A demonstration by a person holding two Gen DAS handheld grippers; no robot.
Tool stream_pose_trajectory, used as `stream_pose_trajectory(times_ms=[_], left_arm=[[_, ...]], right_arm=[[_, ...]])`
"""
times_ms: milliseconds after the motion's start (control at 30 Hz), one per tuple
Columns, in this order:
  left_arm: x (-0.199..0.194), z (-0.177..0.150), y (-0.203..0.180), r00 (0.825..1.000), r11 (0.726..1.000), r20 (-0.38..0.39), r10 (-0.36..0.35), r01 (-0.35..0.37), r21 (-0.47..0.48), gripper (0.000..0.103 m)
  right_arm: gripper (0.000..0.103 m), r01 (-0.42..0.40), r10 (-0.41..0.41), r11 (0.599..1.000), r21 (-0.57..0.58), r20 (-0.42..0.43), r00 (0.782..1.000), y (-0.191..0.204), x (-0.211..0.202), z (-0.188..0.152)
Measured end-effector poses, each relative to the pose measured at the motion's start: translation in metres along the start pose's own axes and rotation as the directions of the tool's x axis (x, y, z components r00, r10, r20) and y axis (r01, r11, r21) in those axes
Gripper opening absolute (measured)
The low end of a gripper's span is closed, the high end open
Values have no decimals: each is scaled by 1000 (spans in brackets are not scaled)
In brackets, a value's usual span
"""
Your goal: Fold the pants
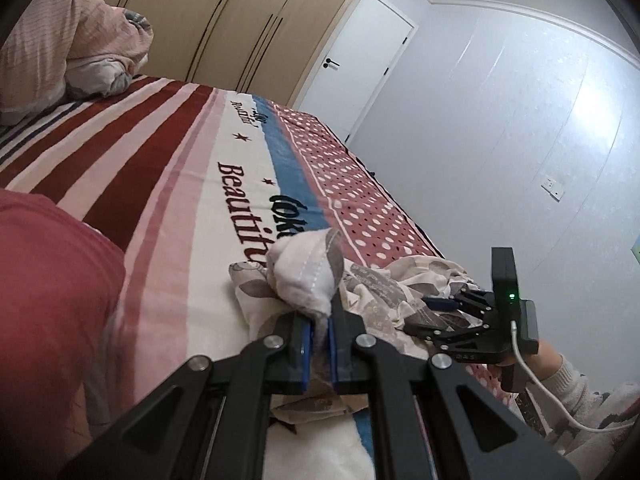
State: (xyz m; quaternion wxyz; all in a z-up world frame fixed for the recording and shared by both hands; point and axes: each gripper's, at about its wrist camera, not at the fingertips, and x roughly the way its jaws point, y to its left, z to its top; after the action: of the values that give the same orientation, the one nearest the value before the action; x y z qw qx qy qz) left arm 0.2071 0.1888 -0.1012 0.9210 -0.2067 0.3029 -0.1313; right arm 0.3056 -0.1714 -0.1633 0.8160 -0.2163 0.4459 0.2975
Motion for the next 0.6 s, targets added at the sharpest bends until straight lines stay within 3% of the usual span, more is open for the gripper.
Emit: stream_pose_trajectory(times_ms=[67, 133, 167, 200, 433, 600], left_arm=[[1, 0, 0, 1000, 1000, 0, 6, -6, 1, 4], [1, 0, -2, 1000, 1000, -1, 2, -2, 1, 4], [1, 0, -2, 1000, 1000, -2, 0, 0, 1, 4], [1, 0, -4, 1000, 1000, -2, -1, 1, 3, 4], [2, 4, -9, 1000, 1000, 1, 3, -3, 16, 4], [6, 11, -18, 1000, 999, 1, 12, -12, 40, 4]], right_arm=[[52, -14, 14, 1000, 14, 0, 1000, -4, -1, -3], [43, -23, 23, 1000, 15, 13, 1000, -5, -4, -5], [22, -26, 26, 1000, 6, 20, 999, -3, -5, -5], [7, -24, 24, 1000, -8, 30, 999, -1, -8, -6], [4, 101, -104, 995, 25, 143, 984, -16, -29, 8], [4, 218, -228, 973, 74, 200, 953, -48, -37, 24]])
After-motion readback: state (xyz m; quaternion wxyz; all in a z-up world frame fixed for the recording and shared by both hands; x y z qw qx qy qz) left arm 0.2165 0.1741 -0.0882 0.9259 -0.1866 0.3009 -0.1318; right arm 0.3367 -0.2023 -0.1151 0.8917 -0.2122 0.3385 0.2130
